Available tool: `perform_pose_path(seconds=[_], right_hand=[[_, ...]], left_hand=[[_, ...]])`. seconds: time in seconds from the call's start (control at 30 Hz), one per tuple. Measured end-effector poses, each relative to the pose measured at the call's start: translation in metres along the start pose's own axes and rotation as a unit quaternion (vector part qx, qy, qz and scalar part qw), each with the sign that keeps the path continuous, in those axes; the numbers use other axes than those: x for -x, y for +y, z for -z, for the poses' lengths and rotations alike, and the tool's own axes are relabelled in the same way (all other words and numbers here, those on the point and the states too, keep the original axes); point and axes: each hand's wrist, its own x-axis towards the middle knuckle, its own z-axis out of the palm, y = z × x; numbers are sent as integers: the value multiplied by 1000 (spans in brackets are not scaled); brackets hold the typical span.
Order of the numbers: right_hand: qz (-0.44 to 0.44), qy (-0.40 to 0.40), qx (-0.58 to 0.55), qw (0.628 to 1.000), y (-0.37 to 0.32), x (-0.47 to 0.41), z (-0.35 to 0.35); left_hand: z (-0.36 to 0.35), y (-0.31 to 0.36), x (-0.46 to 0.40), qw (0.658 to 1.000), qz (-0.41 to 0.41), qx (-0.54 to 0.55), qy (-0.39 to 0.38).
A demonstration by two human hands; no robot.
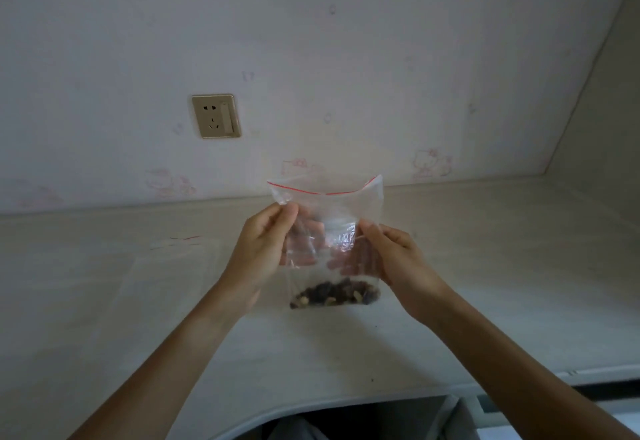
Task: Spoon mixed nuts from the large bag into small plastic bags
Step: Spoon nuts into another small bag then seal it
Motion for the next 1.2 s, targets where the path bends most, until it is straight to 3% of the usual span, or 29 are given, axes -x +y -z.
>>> perform_pose_path(seconds=[0.2, 0.27, 0.4, 0.5, 0.67, 0.77, 0.9, 0.97, 1.07, 1.2], right_hand=[[-40, 123, -46, 990, -21, -9, 60], [-38, 160, -67, 984, -27, -23, 85], [-45, 191, -87, 977, -33, -62, 118], [-61, 204, -61, 975, -38, -96, 127], [-95, 247, 68, 962, -18, -113, 121], [-48, 289, 187, 938, -21, -115, 129], [48, 334, 339, 878, -38, -99, 133], [108, 321, 363, 868, -40, -77, 118], [164, 233, 373, 883, -32, -51, 76], [204, 71, 392, 894, -8, -27, 1]], left_hand=[[-41, -36, -14, 999, -39, -2, 0], [-48, -54, -9, 994, -57, -83, -39], [-46, -85, 4, 927, -133, -307, -173], [-47, -83, 5, 867, -223, -398, -200], [-47, -84, 24, 859, -226, -412, -202], [-45, -87, 22, 867, -222, -399, -199], [-42, -88, 8, 879, -228, -371, -196], [-34, -81, 15, 882, -227, -368, -189], [-8, -65, 23, 891, -226, -360, -158], [50, -36, 31, 914, -201, -350, -31]])
